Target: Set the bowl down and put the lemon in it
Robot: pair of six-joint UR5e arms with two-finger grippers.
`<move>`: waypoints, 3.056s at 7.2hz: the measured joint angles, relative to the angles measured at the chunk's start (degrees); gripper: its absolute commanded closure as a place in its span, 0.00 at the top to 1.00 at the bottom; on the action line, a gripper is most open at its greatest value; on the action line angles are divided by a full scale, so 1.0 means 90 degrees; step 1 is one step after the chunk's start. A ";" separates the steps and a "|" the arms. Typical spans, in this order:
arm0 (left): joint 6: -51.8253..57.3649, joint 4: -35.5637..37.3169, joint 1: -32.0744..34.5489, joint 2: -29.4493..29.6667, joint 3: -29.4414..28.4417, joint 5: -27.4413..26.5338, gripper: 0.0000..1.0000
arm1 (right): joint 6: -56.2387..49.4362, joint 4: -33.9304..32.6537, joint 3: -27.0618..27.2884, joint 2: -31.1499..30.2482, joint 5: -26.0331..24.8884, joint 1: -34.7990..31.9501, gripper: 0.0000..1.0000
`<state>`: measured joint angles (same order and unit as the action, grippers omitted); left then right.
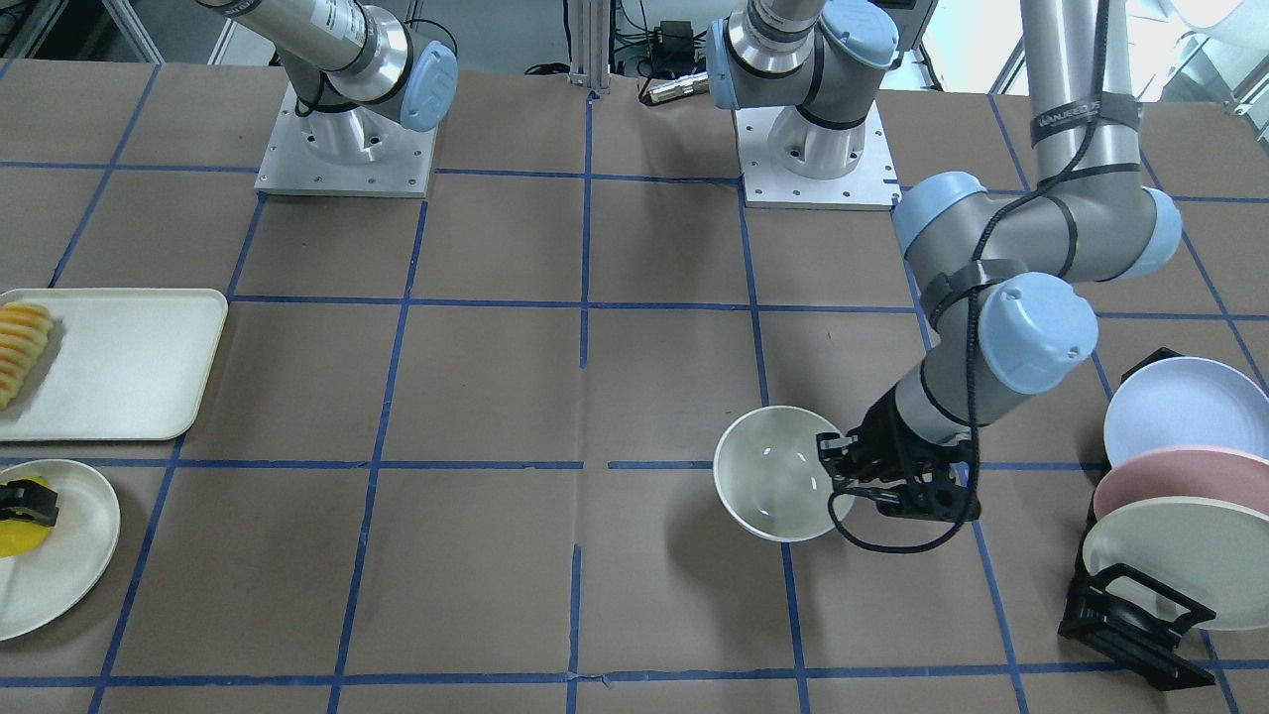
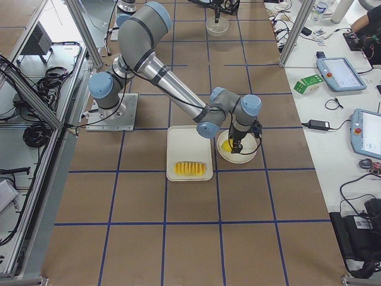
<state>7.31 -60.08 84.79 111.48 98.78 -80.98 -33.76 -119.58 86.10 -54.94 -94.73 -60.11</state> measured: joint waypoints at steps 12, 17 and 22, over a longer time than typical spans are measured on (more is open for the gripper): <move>-0.1812 0.1284 0.1816 0.0517 0.0285 0.0255 0.95 | 0.3812 0.2422 0.0012 -0.2165 0.0020 -0.3025 0.00; -0.0857 -0.1634 0.1143 -0.0956 -0.0791 -0.0492 1.00 | 0.5528 0.2206 0.0059 -0.2119 0.0282 -0.4707 0.00; -0.0475 -0.3478 0.0675 -0.1986 -0.1391 -0.0834 1.00 | 0.6402 0.0619 0.0114 -0.1096 0.0770 -0.5520 0.00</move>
<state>3.03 -91.38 90.86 93.60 86.27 -88.48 23.86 -114.01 87.12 -64.80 -87.80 -109.80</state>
